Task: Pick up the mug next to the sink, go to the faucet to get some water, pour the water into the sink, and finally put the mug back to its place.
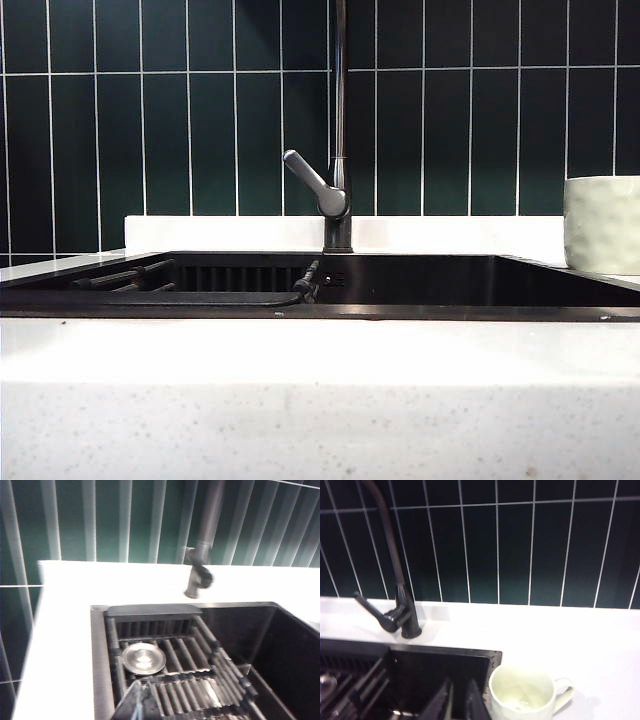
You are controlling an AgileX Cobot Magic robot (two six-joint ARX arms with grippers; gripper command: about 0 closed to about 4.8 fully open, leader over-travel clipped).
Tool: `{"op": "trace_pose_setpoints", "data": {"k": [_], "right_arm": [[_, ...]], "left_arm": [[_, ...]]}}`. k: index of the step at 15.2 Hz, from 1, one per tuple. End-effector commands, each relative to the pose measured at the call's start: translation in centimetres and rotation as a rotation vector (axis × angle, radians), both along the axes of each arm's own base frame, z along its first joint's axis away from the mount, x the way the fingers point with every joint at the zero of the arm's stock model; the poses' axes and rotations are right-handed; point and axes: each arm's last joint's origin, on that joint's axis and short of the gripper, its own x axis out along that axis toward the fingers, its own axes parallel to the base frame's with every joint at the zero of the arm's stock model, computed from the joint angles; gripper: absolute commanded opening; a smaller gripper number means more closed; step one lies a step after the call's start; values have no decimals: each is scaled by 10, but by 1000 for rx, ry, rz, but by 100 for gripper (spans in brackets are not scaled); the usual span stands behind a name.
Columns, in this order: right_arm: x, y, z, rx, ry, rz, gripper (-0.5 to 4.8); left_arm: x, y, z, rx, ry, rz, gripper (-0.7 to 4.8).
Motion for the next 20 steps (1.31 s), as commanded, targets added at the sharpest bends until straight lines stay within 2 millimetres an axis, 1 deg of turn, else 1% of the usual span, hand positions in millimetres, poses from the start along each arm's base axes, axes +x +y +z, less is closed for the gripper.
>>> {"op": "trace_pose_setpoints", "data": {"k": [1,2,3,5,6,7,9,10,12,13,14,15,16,18,20], "right_arm": [[0,0,-16,-72,8,2,49],[-2,0,-24,-70,2,5,49],[-8,-1,-34,-61,-26,4,48],[-18,-4,-46,-50,-63,-25,48],[-25,-5,-56,-44,-90,-35,48],[-29,-6,-65,-47,-70,-35,49],[-33,-7,-72,-59,-6,-33,51],[-33,-7,-76,-26,38,-31,53],[-32,-7,-80,58,69,-34,52],[-30,-6,-84,40,66,-34,41],[-27,-6,-89,10,73,-35,15],[-22,-5,-100,-26,76,-34,-6],[-18,-4,-106,-28,66,-35,-6],[-11,-3,-121,-21,29,-35,-6],[-6,-3,-136,-45,44,-44,-6]], "left_arm": [[2,-1,-7,3,21,-4,-4],[3,-1,-9,4,25,-17,-4],[2,-1,-10,4,21,-23,-4],[1,-1,-12,2,14,-23,-4],[2,-1,-19,4,24,-23,-4],[4,-1,-28,4,28,-19,-4],[8,-1,-38,2,23,9,-4],[10,0,-47,-11,57,65,-4],[14,2,-59,-36,98,138,-4],[15,1,-66,-46,117,142,-4],[16,1,-69,-47,115,141,-4],[18,1,-75,-47,92,141,-4],[20,1,-80,-49,64,143,-4],[20,1,-81,-18,63,154,-4],[20,1,-80,21,45,149,-4]]}}
